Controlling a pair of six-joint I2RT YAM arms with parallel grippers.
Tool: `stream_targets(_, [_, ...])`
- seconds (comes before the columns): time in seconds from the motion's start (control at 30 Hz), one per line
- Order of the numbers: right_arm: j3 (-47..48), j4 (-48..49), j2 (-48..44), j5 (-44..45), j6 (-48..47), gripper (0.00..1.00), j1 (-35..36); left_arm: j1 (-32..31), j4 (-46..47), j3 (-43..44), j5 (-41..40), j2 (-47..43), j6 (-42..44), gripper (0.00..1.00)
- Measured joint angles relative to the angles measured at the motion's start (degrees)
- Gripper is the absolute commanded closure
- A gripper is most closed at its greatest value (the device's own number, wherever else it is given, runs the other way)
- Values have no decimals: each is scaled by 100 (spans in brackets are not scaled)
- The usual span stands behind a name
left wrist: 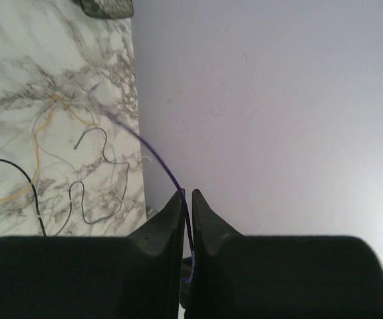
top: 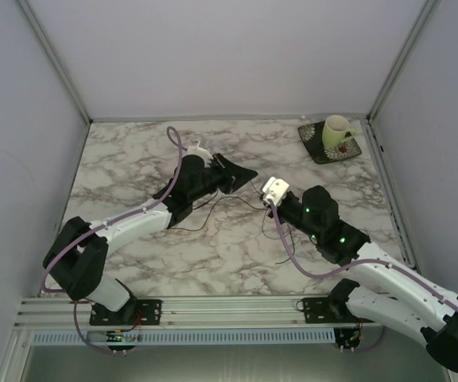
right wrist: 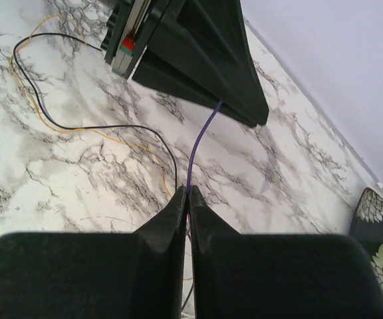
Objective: Zip-tie the wires
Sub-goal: Pick up the cable at the center of the board, then straighten the cable at the center of the board.
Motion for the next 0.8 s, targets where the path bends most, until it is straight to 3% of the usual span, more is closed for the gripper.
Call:
stream_targets(0.43, [-31,-107,11,22,72,100,2,328,-319,-133,-225,-542,612,100])
stream_targets(0.8, [190,120,780,-24,240,100,17,664,-1731,-162,-1064,-1615,1860,100])
